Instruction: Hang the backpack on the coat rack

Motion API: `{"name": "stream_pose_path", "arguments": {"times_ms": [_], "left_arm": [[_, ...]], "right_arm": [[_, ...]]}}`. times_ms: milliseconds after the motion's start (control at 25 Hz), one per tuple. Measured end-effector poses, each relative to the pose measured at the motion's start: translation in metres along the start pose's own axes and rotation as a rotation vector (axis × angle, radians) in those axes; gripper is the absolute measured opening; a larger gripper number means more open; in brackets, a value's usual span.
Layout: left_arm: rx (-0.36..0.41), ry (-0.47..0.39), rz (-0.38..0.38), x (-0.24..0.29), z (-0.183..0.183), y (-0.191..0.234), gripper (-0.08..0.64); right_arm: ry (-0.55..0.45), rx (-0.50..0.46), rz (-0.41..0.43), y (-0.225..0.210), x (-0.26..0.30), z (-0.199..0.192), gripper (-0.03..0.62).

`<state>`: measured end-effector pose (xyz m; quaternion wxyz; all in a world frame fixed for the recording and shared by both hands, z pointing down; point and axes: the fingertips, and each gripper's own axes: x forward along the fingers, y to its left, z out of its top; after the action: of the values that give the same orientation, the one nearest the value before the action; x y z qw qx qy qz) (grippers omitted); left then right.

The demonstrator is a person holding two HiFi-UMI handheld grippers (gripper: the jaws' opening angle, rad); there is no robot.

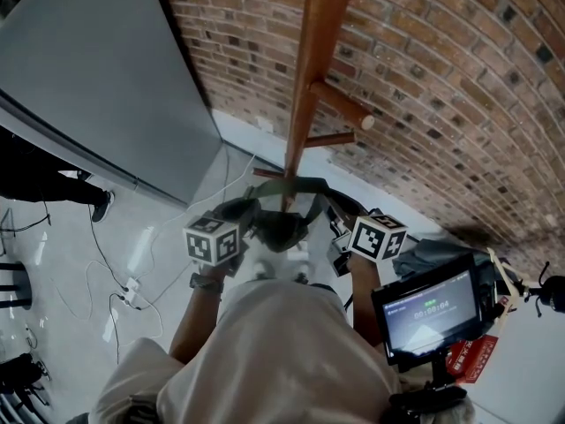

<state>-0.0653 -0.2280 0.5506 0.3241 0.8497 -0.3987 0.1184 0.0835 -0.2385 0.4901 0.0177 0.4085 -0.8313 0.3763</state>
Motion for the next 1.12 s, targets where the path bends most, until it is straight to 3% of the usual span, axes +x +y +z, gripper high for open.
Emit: {"name": "stream_pose_path", "arguments": {"times_ms": [1120], "left_arm": [[-0.144, 0.083, -0.123, 0.027, -0.036, -0.021, 0.032]], "right_arm": [[0.128, 0.047, 0.049, -0.006, 0.031, -0.061, 0.028]]}}
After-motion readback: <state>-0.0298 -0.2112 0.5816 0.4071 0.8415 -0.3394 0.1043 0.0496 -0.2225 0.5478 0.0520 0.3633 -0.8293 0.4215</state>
